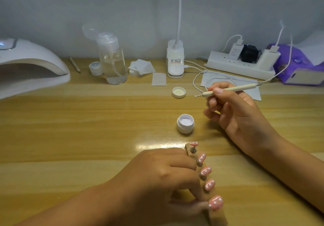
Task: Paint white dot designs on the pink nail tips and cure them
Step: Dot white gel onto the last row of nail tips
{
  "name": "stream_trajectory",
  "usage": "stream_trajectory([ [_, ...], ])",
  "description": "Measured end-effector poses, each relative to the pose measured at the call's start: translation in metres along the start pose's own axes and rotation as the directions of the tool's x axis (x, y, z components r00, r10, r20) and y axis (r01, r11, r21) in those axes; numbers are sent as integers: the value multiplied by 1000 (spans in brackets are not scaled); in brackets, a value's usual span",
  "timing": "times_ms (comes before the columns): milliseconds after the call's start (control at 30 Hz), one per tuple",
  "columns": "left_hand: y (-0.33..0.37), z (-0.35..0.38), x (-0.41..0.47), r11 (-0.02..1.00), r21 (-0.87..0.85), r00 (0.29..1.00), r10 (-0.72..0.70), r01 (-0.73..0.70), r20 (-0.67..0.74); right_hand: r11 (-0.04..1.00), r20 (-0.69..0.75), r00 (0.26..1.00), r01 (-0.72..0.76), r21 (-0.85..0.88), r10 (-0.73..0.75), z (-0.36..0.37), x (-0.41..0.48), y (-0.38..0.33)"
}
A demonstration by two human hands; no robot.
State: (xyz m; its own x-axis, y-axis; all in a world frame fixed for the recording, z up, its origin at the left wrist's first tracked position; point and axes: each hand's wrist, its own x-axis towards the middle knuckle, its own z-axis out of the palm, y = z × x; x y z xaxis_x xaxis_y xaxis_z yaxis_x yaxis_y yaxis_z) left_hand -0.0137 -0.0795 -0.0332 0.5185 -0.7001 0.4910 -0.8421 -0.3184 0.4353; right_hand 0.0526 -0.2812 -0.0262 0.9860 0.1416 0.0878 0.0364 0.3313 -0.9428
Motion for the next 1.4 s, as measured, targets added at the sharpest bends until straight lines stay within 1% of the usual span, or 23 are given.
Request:
stream_trajectory([
  [67,-8,-7,-1,999,-17,996,-31,33,84,999,-12,1000,19,-31,-20,-1,0,0],
  [100,-12,-10,-1,998,-21,993,-59,61,101,998,-19,999,31,-48,-32,-1,-1,0],
  [167,-19,-14,0,985,-29,984,-168,170,58,994,-36,997,64,-93,-68,-1,-2,0],
  [267,-26,-12,4,923,-104,923,-378,371,-63,966,-56,987,138,-217,-153,2,-4,2],
  [333,-28,-10,6,897,-136,900,-431,420,-67,932,-46,977,183,-312,-208,5,-6,3],
  [433,-26,-7,9,887,-126,892,-450,443,-31,870,-16,969,214,-444,-247,8,-8,1],
  [533,-23,-5,13,884,-145,892,-451,445,-14,837,-3,960,244,-490,-281,7,-8,-2],
  [600,-23,-4,15,879,-160,890,-456,449,-8,810,32,954,272,-519,-300,7,-8,-1],
  [767,-25,0,16,842,-216,860,-510,495,-15,730,142,945,319,-605,-296,7,-10,7],
  [900,-28,0,16,802,-279,836,-548,529,10,667,205,925,374,-644,-321,6,-9,10],
  [967,-31,0,17,760,-344,816,-577,552,35,632,235,914,399,-665,-329,6,-9,12],
  [1067,-32,-2,17,624,-564,772,-634,541,39,575,294,898,436,-692,-328,6,-9,13],
  [1133,-33,-5,16,556,-665,748,-664,499,6,566,308,899,436,-700,-313,5,-8,14],
  [1200,-34,-7,15,508,-721,729,-684,471,-7,573,301,907,420,-704,-294,5,-7,14],
  [1300,-36,-9,15,472,-752,720,-694,460,5,574,295,914,405,-712,-278,5,-6,14],
  [1400,-37,-7,13,489,-731,724,-690,477,11,574,299,918,395,-717,-260,6,-6,14],
])
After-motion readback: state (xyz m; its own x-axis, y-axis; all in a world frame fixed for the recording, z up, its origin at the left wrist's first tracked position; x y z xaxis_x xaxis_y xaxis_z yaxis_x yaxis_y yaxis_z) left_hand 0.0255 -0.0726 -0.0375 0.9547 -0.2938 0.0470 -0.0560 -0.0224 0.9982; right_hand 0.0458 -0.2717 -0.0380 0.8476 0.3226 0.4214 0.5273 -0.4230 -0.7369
